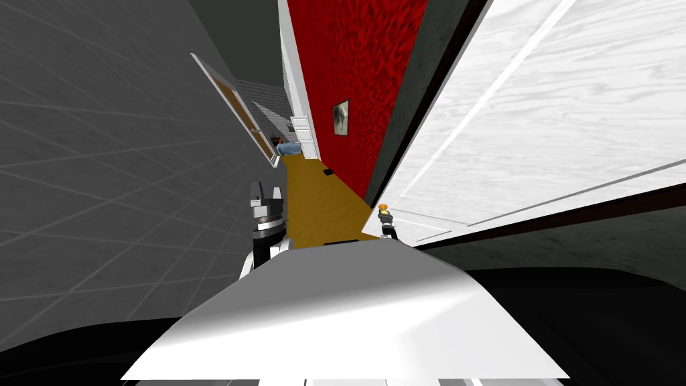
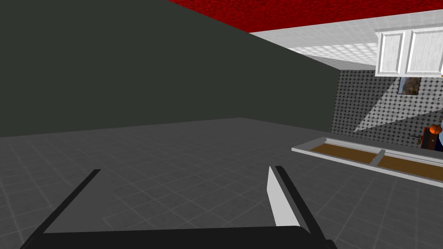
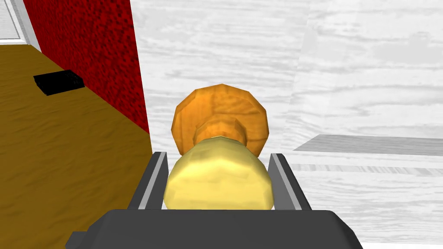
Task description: Pull the door open
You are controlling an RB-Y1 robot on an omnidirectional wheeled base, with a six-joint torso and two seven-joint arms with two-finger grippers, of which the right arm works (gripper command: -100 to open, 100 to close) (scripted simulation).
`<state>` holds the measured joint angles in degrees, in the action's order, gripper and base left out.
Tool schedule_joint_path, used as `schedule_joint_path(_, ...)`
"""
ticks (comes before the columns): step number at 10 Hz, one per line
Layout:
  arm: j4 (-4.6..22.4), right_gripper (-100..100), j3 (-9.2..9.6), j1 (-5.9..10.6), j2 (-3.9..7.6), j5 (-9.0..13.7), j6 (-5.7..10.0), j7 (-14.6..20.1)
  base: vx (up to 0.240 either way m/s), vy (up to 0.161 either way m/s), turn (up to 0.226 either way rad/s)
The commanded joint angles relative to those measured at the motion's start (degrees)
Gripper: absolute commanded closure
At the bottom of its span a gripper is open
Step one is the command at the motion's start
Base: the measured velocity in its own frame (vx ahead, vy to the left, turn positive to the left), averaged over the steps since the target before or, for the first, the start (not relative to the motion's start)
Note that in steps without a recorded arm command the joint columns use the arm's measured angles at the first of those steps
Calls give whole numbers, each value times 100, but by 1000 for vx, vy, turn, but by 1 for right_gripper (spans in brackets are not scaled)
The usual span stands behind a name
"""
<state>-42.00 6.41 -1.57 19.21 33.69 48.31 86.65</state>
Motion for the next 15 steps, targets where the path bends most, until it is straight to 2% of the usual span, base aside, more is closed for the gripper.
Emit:
schedule_joint_path(1, -35, 100, 106, -44, 22, -59, 17, 84, -222, -20, 65)
schedule_joint_path(2, -52, 100, 148, -56, 36, -83, 20, 115, -225, -11, 56)
schedule_joint_path(3, 12, 100, 119, 1, 35, -70, 40, 105, -100, 1, 18)
schedule_joint_path(4, -20, 100, 242, -61, 94, -130, 69, 211, -130, -6, 78)
schedule_joint_path(13, -204, 100, 779, -316, 448, -397, 283, 731, -194, -25, 70)
schedule_joint_path(14, -160, 100, 746, -274, 423, -383, 273, 694, -79, -8, 17)
schedule_joint_path(15, -160, 100, 860, -335, 498, -433, 363, 805, -131, -23, 83)
